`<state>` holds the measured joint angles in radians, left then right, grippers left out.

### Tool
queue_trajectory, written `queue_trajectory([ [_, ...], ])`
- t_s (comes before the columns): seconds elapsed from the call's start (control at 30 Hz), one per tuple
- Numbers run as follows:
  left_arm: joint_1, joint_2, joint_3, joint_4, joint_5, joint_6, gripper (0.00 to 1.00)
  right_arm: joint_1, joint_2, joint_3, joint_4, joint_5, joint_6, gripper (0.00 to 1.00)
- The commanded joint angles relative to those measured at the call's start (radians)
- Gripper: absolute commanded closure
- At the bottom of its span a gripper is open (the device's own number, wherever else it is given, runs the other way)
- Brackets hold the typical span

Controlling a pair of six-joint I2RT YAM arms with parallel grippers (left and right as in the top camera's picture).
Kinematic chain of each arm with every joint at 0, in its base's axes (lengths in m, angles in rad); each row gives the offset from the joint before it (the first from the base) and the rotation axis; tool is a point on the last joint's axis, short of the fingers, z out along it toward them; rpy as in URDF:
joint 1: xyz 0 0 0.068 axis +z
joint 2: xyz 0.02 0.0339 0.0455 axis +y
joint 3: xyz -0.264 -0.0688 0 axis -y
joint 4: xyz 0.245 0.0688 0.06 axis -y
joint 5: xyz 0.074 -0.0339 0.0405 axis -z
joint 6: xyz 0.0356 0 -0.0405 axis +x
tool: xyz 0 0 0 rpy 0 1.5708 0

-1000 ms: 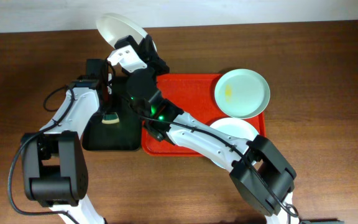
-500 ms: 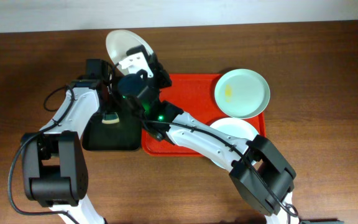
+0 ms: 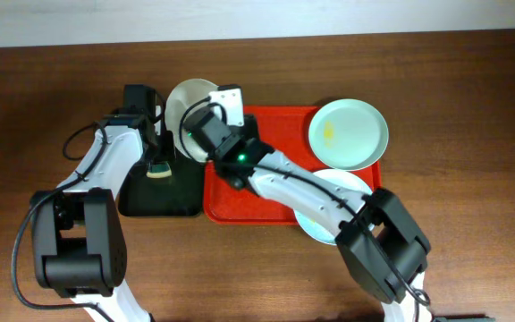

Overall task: Clean dirty plates on tray and stack at the side
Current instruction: 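Lift the white plate with the right gripper and carry it rightward, then set the white plate on the table right of the red tray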

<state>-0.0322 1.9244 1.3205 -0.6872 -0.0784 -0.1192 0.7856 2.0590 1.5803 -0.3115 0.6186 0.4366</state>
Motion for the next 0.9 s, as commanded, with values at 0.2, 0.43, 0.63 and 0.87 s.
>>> queue_trajectory([
  [0.2, 0.000, 0.007, 0.006, 0.005, 0.011, 0.016, 1.00, -0.149, -0.149, 0.010, -0.122, -0.141, 0.051, 0.96],
  [0.43, 0.000, 0.007, 0.006, 0.005, 0.027, 0.016, 1.00, -0.394, -0.288, 0.010, -0.396, -0.326, 0.051, 0.96],
  [0.63, 0.000, 0.007, 0.006, 0.005, 0.042, 0.016, 1.00, -0.765, -0.298, 0.009, -0.584, -0.827, 0.051, 0.96],
  [0.87, 0.000, 0.007, 0.006, 0.005, 0.042, 0.016, 1.00, -1.086, -0.297, -0.021, -0.705, -0.842, -0.071, 0.96],
])
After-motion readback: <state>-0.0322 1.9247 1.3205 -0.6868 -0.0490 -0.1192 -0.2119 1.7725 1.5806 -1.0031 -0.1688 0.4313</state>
